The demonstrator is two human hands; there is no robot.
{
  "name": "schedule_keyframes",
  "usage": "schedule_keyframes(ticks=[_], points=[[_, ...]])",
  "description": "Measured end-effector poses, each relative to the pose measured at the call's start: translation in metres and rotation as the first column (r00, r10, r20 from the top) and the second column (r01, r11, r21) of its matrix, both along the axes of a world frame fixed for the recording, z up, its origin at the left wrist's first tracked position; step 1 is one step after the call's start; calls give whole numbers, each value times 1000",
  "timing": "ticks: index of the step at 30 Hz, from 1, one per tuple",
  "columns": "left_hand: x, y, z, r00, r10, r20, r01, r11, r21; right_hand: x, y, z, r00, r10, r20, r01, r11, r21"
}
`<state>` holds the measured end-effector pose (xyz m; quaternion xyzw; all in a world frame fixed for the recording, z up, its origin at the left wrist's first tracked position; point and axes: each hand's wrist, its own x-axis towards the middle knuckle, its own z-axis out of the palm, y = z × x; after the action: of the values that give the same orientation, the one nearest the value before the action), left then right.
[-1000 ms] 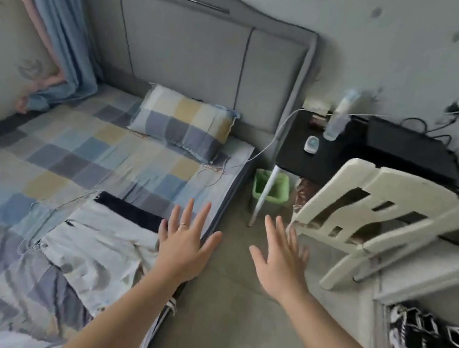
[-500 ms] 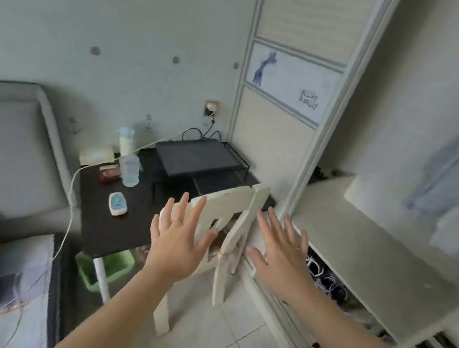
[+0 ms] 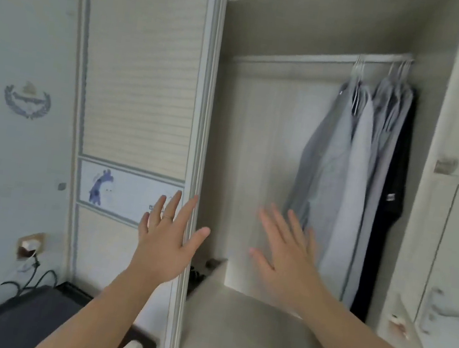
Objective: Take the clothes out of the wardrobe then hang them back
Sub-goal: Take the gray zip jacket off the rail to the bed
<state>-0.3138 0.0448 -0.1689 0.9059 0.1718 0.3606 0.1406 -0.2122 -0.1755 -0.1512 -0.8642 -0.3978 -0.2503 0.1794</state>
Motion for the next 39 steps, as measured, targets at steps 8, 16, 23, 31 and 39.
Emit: schedule_keyframes(ticks=[8,16,23,31,39], points=[[139,1,113,986,-143,84,123,971,203,114,-13,111,963,-135,235,125,991,54],[258,10,200,977,-184,112,141,940,312,191,-13,206,883,-264,388,268,962,44],[360,14,241,953,-292,75,260,921,291,242,-4,269,846,-369,384,375,925,64],[471,8,258,838,-544,32,523,819,235,307,19,321,725,-604,331,630,776,38],[554,-4,261,720,-694,-17,688,710,151,374,44,340,560,-763,324,792,607,62]])
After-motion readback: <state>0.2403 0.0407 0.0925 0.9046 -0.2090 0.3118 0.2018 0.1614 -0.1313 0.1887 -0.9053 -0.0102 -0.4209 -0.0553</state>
